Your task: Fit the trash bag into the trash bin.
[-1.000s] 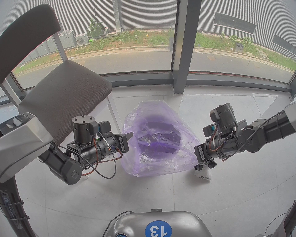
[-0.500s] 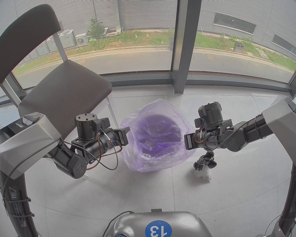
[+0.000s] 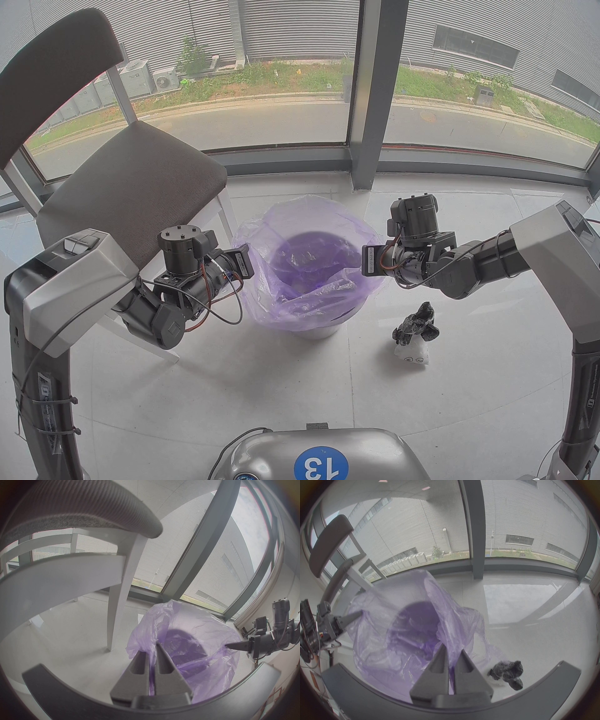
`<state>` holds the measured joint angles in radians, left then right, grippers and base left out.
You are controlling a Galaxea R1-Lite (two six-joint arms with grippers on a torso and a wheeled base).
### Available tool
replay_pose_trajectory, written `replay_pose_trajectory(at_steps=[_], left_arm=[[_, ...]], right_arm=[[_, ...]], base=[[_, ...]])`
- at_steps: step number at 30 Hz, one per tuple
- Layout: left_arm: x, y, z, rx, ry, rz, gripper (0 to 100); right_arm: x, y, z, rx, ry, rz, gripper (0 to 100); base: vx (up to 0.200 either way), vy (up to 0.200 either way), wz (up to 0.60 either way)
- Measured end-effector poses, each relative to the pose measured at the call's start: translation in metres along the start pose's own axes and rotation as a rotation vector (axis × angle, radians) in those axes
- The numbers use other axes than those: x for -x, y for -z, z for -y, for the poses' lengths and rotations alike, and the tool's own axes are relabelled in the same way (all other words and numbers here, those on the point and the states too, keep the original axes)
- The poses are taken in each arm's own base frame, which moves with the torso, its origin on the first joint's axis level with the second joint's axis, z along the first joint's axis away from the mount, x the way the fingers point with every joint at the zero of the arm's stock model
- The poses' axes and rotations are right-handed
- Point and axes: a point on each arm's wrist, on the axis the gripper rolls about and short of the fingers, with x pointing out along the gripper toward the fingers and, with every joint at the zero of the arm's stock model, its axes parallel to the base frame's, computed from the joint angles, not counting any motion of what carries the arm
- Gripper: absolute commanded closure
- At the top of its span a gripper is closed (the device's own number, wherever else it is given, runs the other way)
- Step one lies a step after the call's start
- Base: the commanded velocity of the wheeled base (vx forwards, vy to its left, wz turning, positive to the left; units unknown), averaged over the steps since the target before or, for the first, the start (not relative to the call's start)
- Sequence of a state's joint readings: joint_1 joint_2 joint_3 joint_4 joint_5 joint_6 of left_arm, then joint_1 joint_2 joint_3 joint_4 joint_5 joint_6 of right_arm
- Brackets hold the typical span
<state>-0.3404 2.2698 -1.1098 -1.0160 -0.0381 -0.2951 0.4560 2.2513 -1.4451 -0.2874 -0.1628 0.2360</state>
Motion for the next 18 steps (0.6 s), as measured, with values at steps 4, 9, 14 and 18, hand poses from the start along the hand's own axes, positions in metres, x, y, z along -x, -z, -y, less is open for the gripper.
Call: replay_pose_trajectory(at_steps=[4, 9, 14, 18], left_arm=[[0.004, 0.003, 0.000, -0.002, 0.004, -0.026, 100], [0.023, -0.002, 0.005, 0.000, 0.081, -0.081, 100], [0.050, -0.009, 0.011, -0.006, 0.177, -0.137, 100], [0.064, -0.012, 0.016, -0.047, 0.202, -0.151, 100]], right_arm=[[0.012, 0.009, 0.005, 0.033, 0.012, -0.064, 100], [0.040, 0.010, 0.010, 0.076, 0.015, -0.107, 100], [0.069, 0.013, 0.015, 0.115, 0.020, -0.160, 100], [0.086, 0.017, 0.013, 0.135, 0.011, -0.180, 100]], base=[[0.000, 0.000, 0.00], [0.000, 0.000, 0.00], [0.000, 0.000, 0.00], [0.000, 0.000, 0.00]])
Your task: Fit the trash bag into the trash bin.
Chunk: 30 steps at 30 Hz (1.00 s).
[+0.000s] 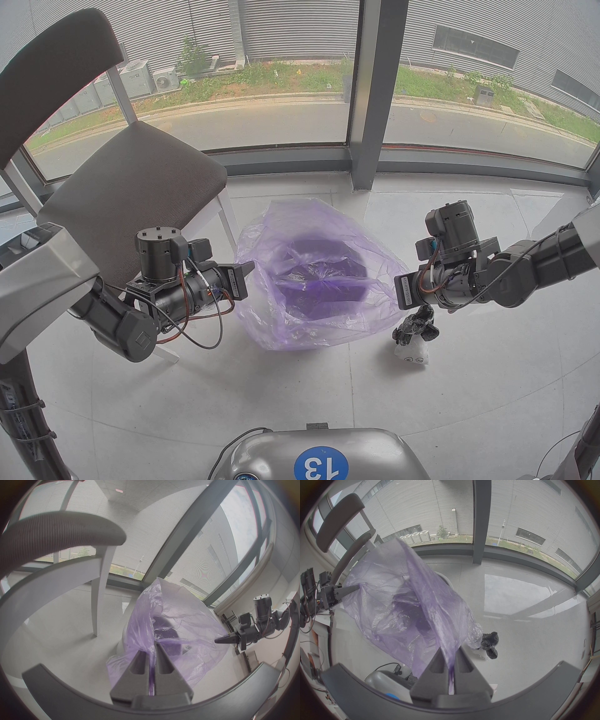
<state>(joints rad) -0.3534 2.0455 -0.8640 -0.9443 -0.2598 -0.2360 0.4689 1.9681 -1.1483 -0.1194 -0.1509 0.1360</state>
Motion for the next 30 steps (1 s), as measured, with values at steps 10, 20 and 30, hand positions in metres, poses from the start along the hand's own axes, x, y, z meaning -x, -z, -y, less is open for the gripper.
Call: replay_pose_trajectory(at_steps=[10, 20, 30], left_arm=[[0.014, 0.005, 0.006, -0.073, 0.020, -0.030, 100], [0.015, 0.014, 0.007, -0.103, 0.013, -0.126, 100], [-0.001, 0.012, -0.002, -0.092, -0.042, -0.103, 100]], right_arm=[[0.014, 0.013, -0.009, 0.036, -0.021, -0.056, 100], [0.007, 0.019, -0.011, 0.085, -0.018, -0.113, 100], [-0.038, 0.002, -0.006, 0.040, 0.013, -0.085, 100]], base=[[0.000, 0.000, 0.00], [0.000, 0.000, 0.00], [0.000, 0.000, 0.00]])
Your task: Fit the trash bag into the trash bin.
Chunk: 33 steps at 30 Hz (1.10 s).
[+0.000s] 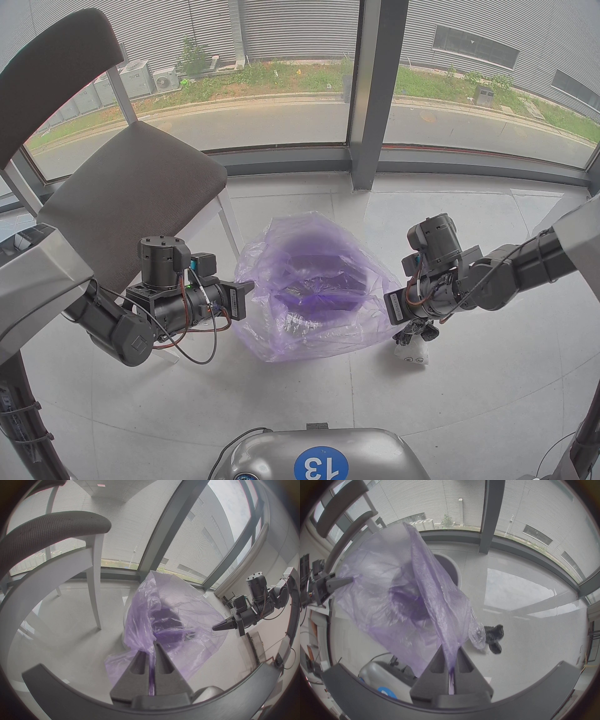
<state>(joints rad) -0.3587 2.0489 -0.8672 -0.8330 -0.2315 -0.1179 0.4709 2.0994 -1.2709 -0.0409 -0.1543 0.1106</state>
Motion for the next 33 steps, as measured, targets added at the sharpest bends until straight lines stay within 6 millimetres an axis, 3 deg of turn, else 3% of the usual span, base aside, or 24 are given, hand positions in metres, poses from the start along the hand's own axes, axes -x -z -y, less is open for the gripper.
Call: replay_pose_trajectory(at_steps=[9, 16, 21, 27, 33], left_arm=[[-0.029, -0.014, -0.009, 0.074, -0.127, 0.089, 100], [-0.047, -0.018, -0.021, 0.093, -0.230, 0.134, 100], [-0.057, -0.015, -0.026, 0.091, -0.281, 0.140, 100], [-0.058, -0.009, -0.027, 0.089, -0.284, 0.109, 100], [-0.040, -0.003, -0.018, 0.073, -0.205, 0.028, 100]], right_arm=[[-0.045, -0.039, 0.002, -0.183, 0.029, 0.152, 100], [-0.063, -0.046, 0.004, -0.228, 0.039, 0.233, 100], [-0.068, -0.040, 0.007, -0.230, 0.060, 0.223, 100], [-0.063, -0.021, 0.010, -0.187, 0.082, 0.147, 100], [-0.035, 0.000, 0.013, -0.119, 0.087, 0.079, 100]], base=[[0.000, 0.000, 0.00], [0.000, 0.000, 0.00], [0.000, 0.000, 0.00], [0.000, 0.000, 0.00], [0.000, 0.000, 0.00]])
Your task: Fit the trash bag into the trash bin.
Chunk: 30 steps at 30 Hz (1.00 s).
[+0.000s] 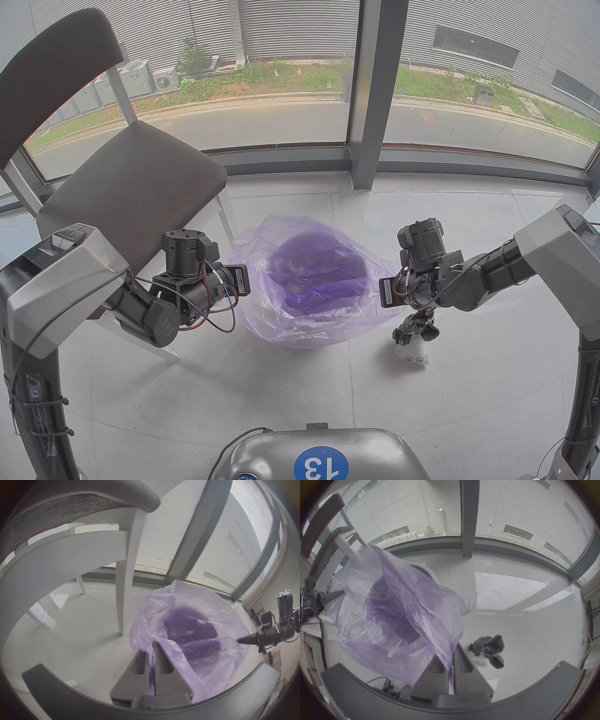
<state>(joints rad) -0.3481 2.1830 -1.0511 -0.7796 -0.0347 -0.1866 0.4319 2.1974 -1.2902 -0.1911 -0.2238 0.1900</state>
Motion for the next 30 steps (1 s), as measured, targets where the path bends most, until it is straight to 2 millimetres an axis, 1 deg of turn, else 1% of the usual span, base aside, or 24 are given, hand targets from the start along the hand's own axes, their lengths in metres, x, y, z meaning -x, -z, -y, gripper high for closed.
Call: replay_pose_trajectory(at_steps=[2, 7, 11, 14, 17, 22, 27, 30], left_arm=[[0.014, 0.003, 0.002, -0.023, 0.053, -0.042, 100], [0.040, 0.009, 0.003, -0.140, 0.129, -0.099, 100], [0.052, 0.011, 0.004, -0.165, 0.151, -0.116, 100], [0.055, 0.011, 0.003, -0.164, 0.147, -0.130, 100], [0.056, 0.013, 0.002, -0.161, 0.144, -0.159, 100], [0.055, 0.015, 0.003, -0.172, 0.145, -0.177, 100], [0.046, 0.018, 0.000, -0.172, 0.135, -0.190, 100], [0.041, 0.021, -0.003, -0.169, 0.126, -0.198, 100]], right_arm=[[0.015, 0.005, 0.003, 0.027, -0.001, -0.015, 100], [0.040, 0.015, 0.008, 0.076, -0.007, -0.032, 100], [0.052, 0.022, 0.003, 0.108, -0.025, -0.044, 100], [0.057, 0.025, -0.001, 0.121, -0.036, -0.049, 100], [0.057, 0.028, -0.005, 0.130, -0.043, -0.057, 100], [0.049, 0.033, -0.009, 0.142, -0.046, -0.075, 100], [0.034, 0.029, -0.012, 0.144, -0.041, -0.088, 100], [0.024, 0.024, -0.011, 0.139, -0.032, -0.097, 100]], base=[[0.000, 0.000, 0.00], [0.000, 0.000, 0.00], [0.000, 0.000, 0.00], [0.000, 0.000, 0.00], [0.000, 0.000, 0.00], [0.000, 0.000, 0.00], [0.000, 0.000, 0.00], [0.000, 0.000, 0.00]])
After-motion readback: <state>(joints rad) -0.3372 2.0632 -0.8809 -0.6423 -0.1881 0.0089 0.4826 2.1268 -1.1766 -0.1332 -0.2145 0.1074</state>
